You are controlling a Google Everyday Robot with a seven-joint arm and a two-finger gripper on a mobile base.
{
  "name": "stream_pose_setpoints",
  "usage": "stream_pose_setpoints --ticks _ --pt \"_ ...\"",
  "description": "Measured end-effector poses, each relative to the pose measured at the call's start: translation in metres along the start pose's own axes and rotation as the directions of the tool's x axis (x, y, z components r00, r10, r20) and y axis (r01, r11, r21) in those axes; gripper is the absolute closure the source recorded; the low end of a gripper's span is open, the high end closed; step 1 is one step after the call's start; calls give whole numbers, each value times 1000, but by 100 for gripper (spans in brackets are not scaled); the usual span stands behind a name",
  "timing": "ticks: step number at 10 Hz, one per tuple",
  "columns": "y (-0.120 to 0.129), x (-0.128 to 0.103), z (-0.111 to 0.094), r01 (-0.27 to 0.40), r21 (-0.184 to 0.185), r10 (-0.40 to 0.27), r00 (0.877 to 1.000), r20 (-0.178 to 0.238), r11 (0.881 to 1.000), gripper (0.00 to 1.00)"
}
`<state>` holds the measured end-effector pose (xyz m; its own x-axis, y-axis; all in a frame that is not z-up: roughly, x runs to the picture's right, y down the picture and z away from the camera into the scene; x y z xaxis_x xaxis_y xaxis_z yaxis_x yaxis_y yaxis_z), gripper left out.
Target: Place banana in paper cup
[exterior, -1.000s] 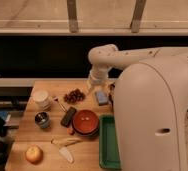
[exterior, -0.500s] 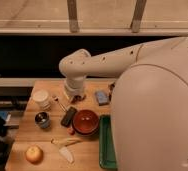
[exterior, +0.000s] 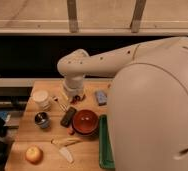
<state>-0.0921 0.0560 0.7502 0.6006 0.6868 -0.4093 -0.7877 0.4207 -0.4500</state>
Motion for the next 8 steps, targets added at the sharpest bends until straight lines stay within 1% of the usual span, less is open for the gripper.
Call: stream_pose_setpoints --ticks 2,4,6,7,8 --pt "24 4 18 37 -36 -38 998 -40 999 37" --pt "57 19 30 58 -70 -63 995 -73 996 37" --pt "97 35 41 79 -104 -89 991 -96 991 37" --pt "108 41 45 83 -115 -95 990 -102 990 37" --pt "126 47 49 96 -136 -110 989 -100 986 37"
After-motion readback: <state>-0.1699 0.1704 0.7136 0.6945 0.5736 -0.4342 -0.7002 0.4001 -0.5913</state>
